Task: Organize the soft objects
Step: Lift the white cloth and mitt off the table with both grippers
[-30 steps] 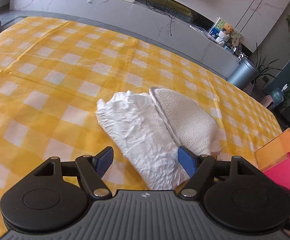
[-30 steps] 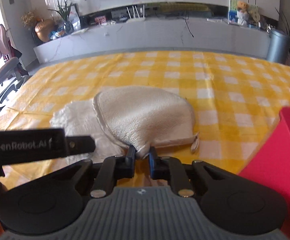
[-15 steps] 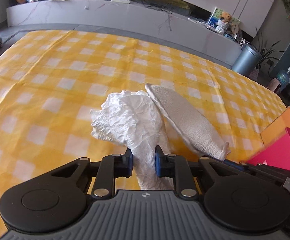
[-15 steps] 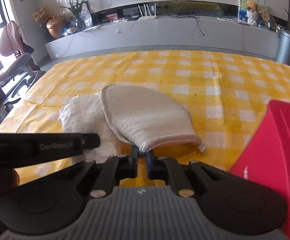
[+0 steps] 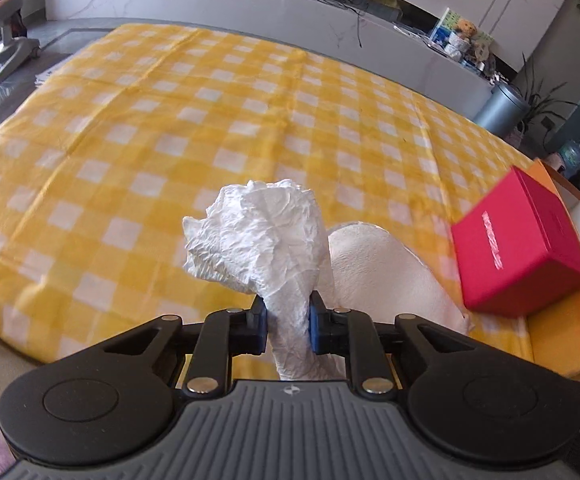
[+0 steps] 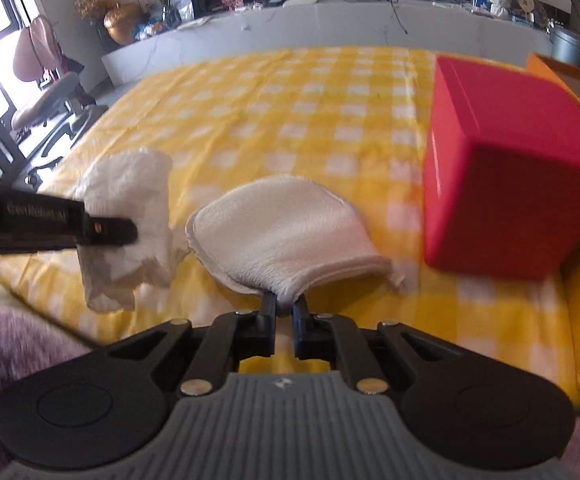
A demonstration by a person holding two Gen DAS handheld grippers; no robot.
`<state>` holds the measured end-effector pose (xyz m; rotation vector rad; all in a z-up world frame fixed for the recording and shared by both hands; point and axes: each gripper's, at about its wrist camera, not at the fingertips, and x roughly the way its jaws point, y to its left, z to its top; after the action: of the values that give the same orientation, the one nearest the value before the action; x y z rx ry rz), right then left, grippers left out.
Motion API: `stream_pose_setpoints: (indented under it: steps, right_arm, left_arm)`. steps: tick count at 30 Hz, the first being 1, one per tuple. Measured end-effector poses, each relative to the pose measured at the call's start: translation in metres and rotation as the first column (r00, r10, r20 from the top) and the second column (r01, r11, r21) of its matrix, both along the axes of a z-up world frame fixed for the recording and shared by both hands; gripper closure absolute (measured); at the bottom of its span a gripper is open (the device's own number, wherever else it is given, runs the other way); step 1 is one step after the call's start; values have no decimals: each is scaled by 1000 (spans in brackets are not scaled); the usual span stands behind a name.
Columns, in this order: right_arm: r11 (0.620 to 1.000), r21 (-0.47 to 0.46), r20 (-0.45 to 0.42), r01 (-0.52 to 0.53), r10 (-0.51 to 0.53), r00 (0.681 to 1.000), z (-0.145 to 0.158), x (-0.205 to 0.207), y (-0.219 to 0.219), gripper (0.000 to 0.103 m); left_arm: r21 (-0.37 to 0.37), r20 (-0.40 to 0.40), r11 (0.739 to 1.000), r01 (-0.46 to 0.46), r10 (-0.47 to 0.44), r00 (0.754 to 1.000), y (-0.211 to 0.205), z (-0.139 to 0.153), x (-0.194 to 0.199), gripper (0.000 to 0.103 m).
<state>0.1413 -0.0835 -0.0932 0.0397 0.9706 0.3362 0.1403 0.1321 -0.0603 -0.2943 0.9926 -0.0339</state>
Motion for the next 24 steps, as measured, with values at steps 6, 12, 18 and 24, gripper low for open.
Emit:
stream_pose_setpoints:
  steps: [6, 12, 18, 24]
  right_arm:
    - [1000, 1, -36, -12, 12, 999, -6, -19, -10, 82]
    - [996, -26, 76, -81, 83, 994, 18, -17, -15, 12]
    - [991, -60, 50, -121, 124, 991, -1, 23, -14, 5]
    - [987, -66, -1, -146, 147, 989, -19, 43, -4, 7]
  left_arm:
    - [47, -7, 998, 38, -38, 999, -17, -6, -9, 82]
    - [54, -8, 998, 38, -38, 999, -17, -12, -9, 81]
    - [54, -19, 997, 50, -49, 999, -19, -21, -7, 81]
    - [52, -28, 997, 56, -54, 998, -20, -26, -3, 81]
